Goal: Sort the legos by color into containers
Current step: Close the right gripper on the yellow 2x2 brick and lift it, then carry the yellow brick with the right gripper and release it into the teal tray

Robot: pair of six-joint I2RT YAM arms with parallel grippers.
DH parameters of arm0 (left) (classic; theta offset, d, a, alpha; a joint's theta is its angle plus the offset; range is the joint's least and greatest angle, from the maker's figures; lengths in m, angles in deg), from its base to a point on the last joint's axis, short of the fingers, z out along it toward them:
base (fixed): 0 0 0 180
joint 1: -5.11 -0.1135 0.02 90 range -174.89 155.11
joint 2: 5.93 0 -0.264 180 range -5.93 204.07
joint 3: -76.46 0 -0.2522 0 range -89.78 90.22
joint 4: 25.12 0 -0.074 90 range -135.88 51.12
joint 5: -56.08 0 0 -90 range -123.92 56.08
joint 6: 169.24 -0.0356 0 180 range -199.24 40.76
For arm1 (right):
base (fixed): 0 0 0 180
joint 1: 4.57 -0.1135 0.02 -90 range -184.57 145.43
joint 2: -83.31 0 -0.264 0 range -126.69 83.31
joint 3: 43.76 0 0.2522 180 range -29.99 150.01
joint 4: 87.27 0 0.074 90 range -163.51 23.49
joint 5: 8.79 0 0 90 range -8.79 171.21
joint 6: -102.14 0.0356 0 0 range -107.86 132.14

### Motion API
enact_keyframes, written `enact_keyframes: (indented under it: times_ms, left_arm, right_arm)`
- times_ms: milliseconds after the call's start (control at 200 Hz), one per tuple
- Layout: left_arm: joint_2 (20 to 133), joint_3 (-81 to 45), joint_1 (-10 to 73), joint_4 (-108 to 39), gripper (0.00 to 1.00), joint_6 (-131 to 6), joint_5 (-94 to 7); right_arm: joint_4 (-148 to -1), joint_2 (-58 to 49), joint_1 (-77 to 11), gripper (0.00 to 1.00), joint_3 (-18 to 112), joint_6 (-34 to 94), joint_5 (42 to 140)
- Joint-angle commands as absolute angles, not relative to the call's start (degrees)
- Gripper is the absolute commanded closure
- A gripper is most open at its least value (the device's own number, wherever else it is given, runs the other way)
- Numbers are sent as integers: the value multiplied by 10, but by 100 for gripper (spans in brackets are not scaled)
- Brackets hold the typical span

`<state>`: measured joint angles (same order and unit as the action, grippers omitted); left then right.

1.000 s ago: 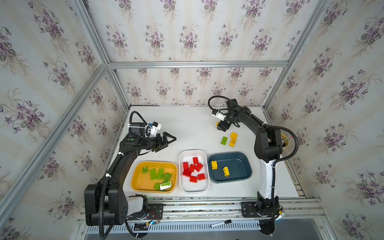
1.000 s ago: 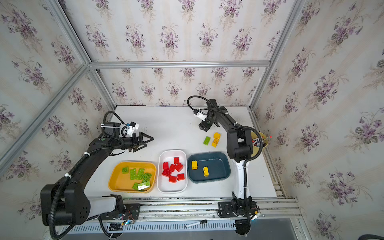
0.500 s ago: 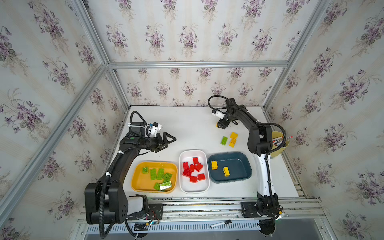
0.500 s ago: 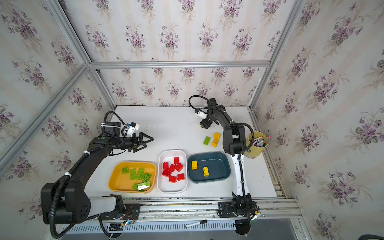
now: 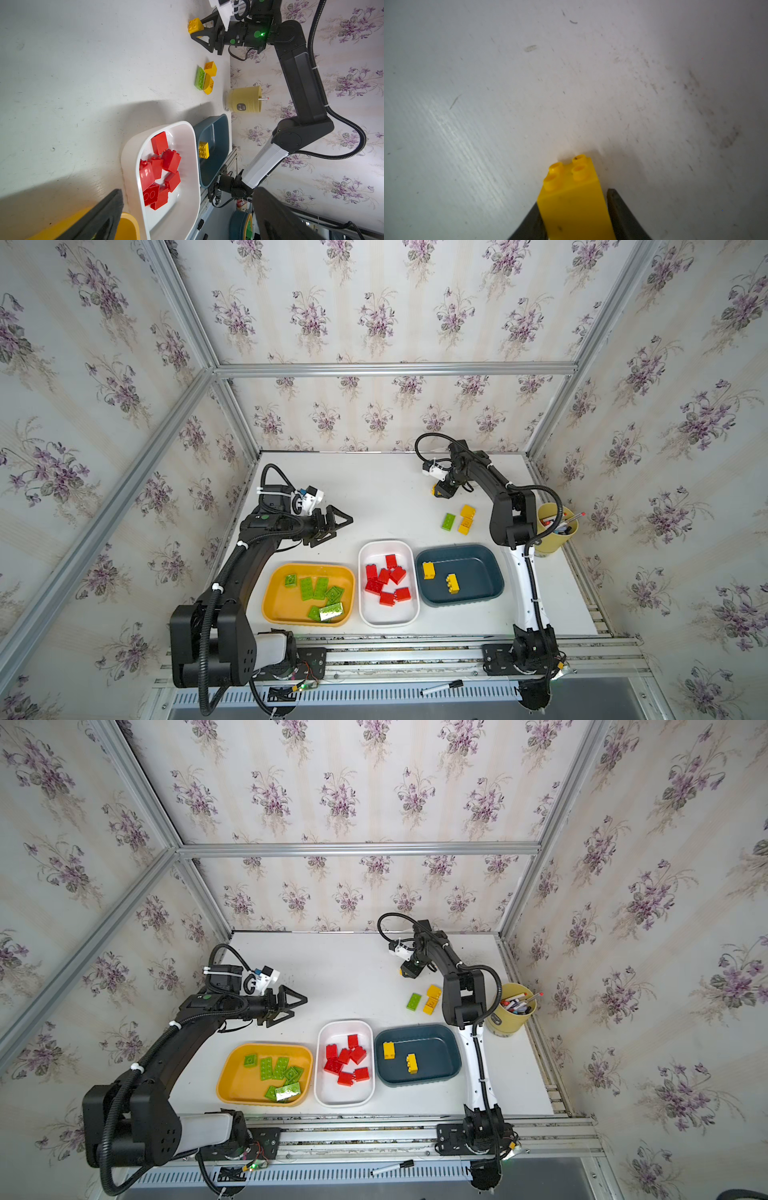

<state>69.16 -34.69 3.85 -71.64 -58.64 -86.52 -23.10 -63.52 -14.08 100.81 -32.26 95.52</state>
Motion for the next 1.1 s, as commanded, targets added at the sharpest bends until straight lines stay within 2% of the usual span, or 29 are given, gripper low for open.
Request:
enact_keyframes:
  times_ms: [0, 80, 225, 410, 515, 655, 785, 1095]
  left_arm:
    - [694, -343, 38, -718, 1, -597, -875]
    - [695, -341, 38, -718, 1, -598, -877]
    - [699, -339, 38, -717, 1, -598, -877]
    - [701, -336, 38, -712, 1, -599, -879]
    - [706, -334, 38, -705, 1, -598, -882]
    - [709, -334, 41, -695, 1, -595, -887]
    - [713, -336, 45, -687, 1, -595, -891]
    - [715, -346, 55, -675, 1, -595, -894]
  right_arm:
    - [-210, -633, -141, 69, 1016, -316, 956]
    - [-205, -618, -141, 75, 1018, -308, 966]
    - [-204, -566, -141, 81, 1010, -289, 997]
    - [-208, -471, -148, 81, 941, -274, 1017]
    - [-221, -389, -156, 80, 850, -267, 1015]
    - [-291, -237, -169, 80, 658, -235, 1025]
    - [-297, -119, -190, 79, 517, -237, 1001]
    - [-252, 68, -240, 78, 321, -226, 955]
